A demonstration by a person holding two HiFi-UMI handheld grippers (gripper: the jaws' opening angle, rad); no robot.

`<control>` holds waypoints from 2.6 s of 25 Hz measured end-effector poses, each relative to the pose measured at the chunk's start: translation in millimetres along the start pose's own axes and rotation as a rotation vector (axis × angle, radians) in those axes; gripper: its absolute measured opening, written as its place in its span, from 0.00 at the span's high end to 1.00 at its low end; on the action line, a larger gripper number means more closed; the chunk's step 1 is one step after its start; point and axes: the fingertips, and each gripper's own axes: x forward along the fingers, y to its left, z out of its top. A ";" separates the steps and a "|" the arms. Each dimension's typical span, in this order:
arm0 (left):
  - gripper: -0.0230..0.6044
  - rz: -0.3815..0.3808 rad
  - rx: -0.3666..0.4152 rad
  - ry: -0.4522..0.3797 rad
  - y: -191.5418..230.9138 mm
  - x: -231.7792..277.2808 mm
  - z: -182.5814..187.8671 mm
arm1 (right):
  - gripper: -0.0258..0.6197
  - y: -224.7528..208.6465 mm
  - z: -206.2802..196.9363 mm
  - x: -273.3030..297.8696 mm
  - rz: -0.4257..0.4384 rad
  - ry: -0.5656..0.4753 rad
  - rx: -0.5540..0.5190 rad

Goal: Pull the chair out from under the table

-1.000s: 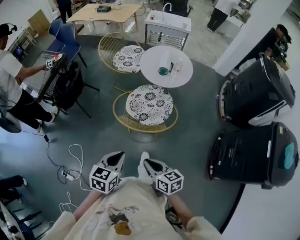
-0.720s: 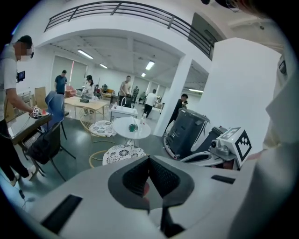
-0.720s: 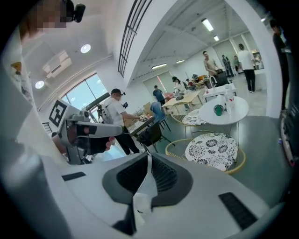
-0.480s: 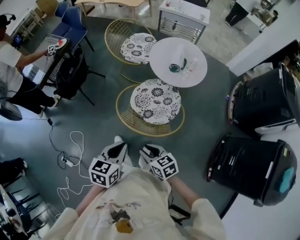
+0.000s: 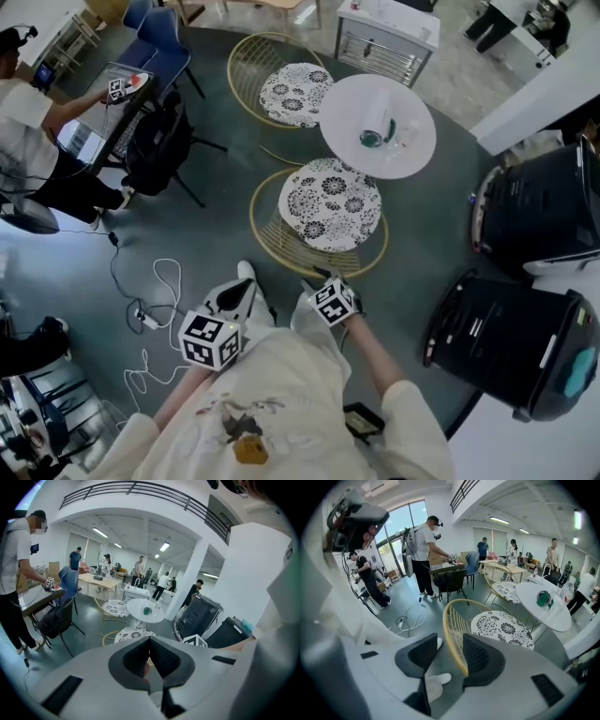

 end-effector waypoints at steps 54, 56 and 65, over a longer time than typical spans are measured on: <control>0.96 -0.230 0.530 0.431 25.6 168.5 -154.0 | 0.82 -4.0 -43.5 59.7 0.039 0.157 -0.066; 0.95 -0.240 0.539 0.427 25.5 176.0 -156.9 | 0.81 -3.4 -45.8 60.0 0.039 0.167 -0.056; 0.77 -0.364 0.727 0.560 26.5 204.5 -192.3 | 0.81 -4.7 -42.7 62.0 0.028 0.169 -0.035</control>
